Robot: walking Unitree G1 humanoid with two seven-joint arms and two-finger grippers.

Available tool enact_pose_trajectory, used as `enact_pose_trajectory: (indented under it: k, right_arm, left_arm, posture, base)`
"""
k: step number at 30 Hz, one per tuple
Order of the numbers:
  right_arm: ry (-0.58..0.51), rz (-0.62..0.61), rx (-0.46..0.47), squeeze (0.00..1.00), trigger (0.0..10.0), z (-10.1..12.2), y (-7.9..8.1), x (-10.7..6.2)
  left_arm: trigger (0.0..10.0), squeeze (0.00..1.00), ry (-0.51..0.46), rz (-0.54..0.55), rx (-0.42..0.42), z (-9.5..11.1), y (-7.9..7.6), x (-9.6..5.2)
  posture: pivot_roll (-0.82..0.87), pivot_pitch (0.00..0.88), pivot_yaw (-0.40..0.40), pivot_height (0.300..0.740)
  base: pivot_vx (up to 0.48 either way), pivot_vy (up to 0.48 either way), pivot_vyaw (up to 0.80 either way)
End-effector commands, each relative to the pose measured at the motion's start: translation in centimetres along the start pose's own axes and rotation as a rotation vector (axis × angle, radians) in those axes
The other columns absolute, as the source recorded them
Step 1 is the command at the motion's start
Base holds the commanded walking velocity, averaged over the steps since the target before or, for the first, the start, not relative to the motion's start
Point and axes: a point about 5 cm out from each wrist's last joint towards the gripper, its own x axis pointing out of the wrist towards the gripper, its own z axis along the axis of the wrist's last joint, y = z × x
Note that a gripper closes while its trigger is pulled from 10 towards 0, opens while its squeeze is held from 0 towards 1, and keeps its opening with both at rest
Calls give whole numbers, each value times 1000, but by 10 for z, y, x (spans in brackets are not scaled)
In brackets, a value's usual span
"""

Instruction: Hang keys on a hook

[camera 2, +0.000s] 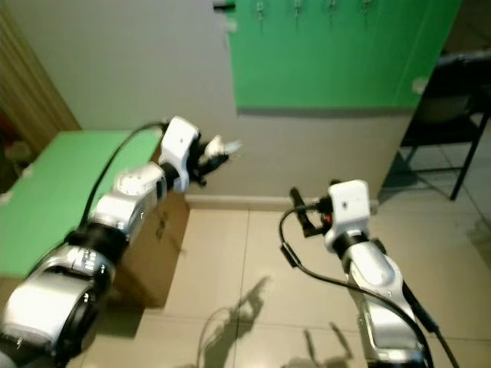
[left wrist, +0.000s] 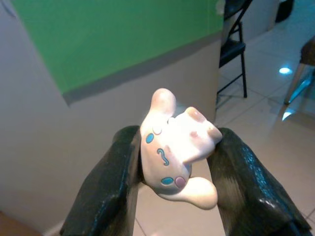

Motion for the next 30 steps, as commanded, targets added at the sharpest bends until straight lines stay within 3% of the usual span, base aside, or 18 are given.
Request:
enact_pose_trajectory:
  k: [1, 4, 7, 9, 15, 17, 30]
  right_arm:
    - [32, 120, -16, 0, 10000, -5, 15, 0]
    - [82, 267, -66, 0, 10000, -13, 28, 3]
    - [79, 330, -68, 0, 10000, -7, 28, 9]
    - [55, 382, -48, 0, 10000, 10, 24, 15]
    - [18, 446, -55, 0, 10000, 32, 20, 22]
    - [8, 529, -70, 0, 10000, 45, 21, 25]
    - [45, 690, -84, 0, 10000, 65, 16, 29]
  left_arm:
    - [10000, 0, 46, -23, 15, -8, 6, -5]
    - [10000, 0, 66, -186, 1, -14, -5, -5]
    - [10000, 0, 83, -295, 4, -13, -9, -5]
    - [10000, 0, 67, -338, 16, 4, -3, -2]
    - [10000, 0, 37, -437, -3, 23, -1, -1]
    - [10000, 0, 39, -516, 13, 32, -1, -2]
    - [10000, 0, 38, -650, 81, 64, 5, -4]
  posture:
    - [-228, 0, 128, 740]
    - [-236, 0, 138, 740]
    - [-240, 0, 142, 740]
    - [-243, 0, 147, 740]
    - [-247, 0, 144, 740]
    - [-246, 0, 140, 740]
    - [-234, 0, 135, 740]
  base:
    - [0, 0, 0]
    - [0, 0, 0]
    - [0, 0, 0]
    - [0, 0, 0]
    - [0, 0, 0]
    - [0, 0, 0]
    - [0, 0, 0]
